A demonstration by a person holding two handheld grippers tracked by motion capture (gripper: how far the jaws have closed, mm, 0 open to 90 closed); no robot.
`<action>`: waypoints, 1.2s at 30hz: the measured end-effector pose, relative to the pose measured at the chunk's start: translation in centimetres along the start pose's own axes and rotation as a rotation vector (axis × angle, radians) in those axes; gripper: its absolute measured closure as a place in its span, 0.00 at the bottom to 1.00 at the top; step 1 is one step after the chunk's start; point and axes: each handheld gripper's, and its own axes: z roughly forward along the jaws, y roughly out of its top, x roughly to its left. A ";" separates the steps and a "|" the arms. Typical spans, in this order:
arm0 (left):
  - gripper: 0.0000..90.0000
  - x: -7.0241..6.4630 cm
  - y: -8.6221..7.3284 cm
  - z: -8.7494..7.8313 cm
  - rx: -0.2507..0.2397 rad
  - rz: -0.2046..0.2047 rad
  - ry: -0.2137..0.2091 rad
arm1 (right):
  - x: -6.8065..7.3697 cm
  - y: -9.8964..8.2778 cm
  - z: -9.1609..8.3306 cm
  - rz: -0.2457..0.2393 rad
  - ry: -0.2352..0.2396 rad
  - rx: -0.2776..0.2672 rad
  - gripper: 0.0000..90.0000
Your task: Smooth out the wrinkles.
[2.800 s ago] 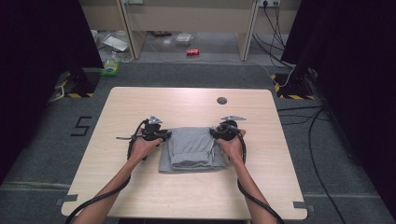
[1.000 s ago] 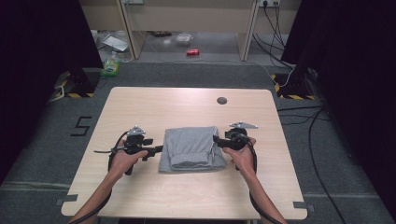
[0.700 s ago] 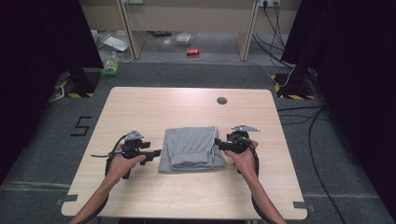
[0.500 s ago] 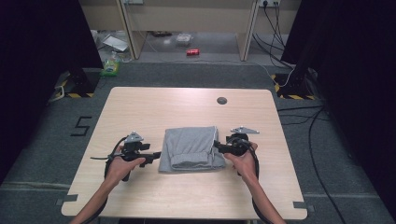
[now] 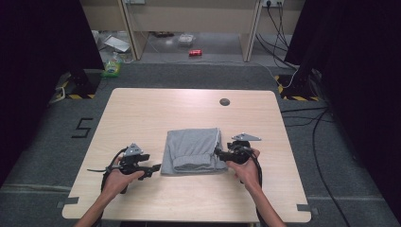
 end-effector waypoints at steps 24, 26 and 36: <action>0.29 -1.9 -3.1 -2.3 0.015 0.050 -0.001 | 1.2 -3.3 -3.2 -0.053 -0.002 0.027 0.35; 0.29 -2.0 -3.4 -2.4 0.017 0.050 0.003 | 1.3 -3.6 -3.4 -0.063 -0.010 0.032 0.34; 0.26 -2.9 -4.0 -2.7 0.036 0.090 0.009 | 2.1 -5.0 -3.9 -0.101 -0.009 0.082 0.32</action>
